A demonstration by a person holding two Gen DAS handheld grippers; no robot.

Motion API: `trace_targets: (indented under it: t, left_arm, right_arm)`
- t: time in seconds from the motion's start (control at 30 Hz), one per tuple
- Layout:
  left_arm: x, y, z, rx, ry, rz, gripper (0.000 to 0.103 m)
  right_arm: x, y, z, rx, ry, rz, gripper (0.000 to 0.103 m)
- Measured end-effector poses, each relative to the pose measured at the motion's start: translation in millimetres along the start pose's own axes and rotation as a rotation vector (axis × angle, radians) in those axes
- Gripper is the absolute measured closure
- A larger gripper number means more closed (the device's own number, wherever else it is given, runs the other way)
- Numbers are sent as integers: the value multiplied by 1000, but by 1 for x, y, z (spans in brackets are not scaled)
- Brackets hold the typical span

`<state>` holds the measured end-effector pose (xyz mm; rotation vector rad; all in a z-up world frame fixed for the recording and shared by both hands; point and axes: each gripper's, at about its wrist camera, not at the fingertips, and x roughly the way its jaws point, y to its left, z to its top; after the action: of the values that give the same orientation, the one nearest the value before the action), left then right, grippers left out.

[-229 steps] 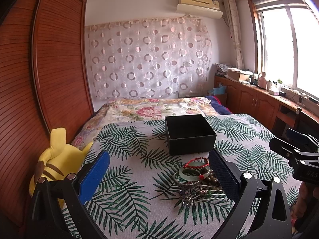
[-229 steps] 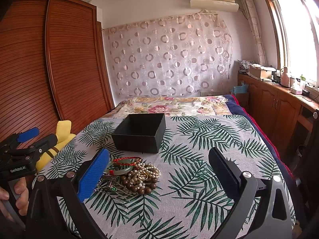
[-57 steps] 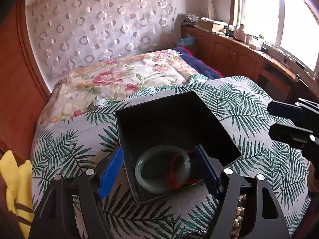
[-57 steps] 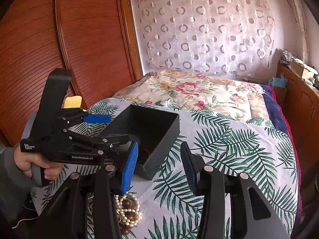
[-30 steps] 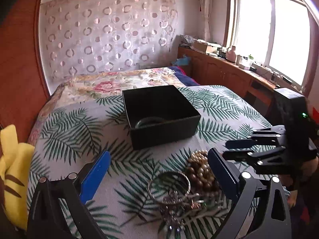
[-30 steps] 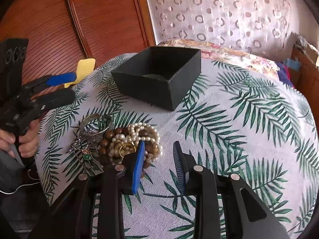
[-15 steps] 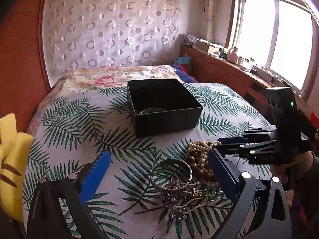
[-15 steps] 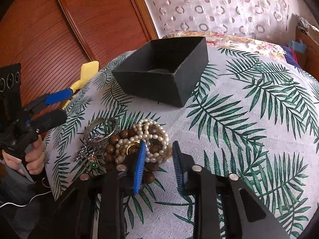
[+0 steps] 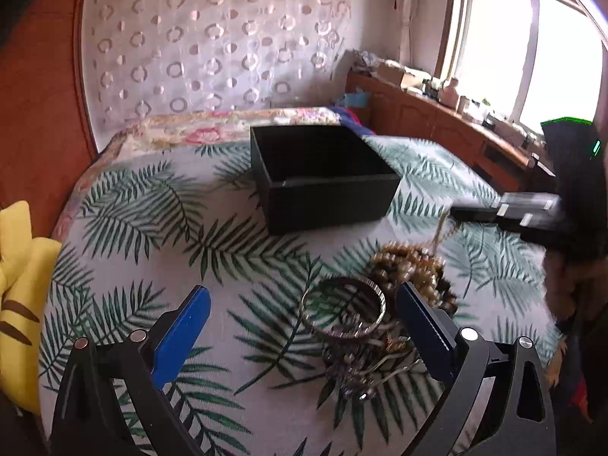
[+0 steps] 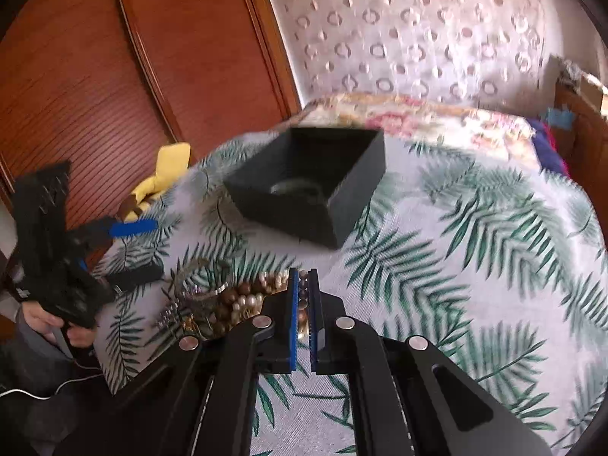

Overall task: Organize jewelry
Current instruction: 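Grasp the pearl necklace with the right tool and lift it, then carry the pearl necklace toward the box with the right tool while the left tool grasps the silver bangle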

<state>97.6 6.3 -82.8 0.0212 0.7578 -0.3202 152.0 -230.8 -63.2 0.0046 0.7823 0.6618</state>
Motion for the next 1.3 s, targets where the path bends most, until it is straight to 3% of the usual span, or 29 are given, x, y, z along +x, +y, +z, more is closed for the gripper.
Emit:
trace_targets:
  t: [0.5,0.77,0.97,1.07,1.3]
  left_arm:
    - [22,-9,-3,18,70,-61,9]
    - [37,-21,-3,54,114,-57,27]
    - [43,-25,-3,75,129,-37,32]
    - [42,-26,-3,83,127,-50,46]
    - [29,-24,1,68,85,-49,46]
  right_arm:
    - [-65,-2,49,-55,-172,-98,98]
    - [-80,-4,59,-60,-200,-121,98]
    - [-79,-5,58,-62,-190,-118,98]
    - [-75,-5,56,-63,-181,-114,98]
    - [-78,4,62,-81,-194,-110,98]
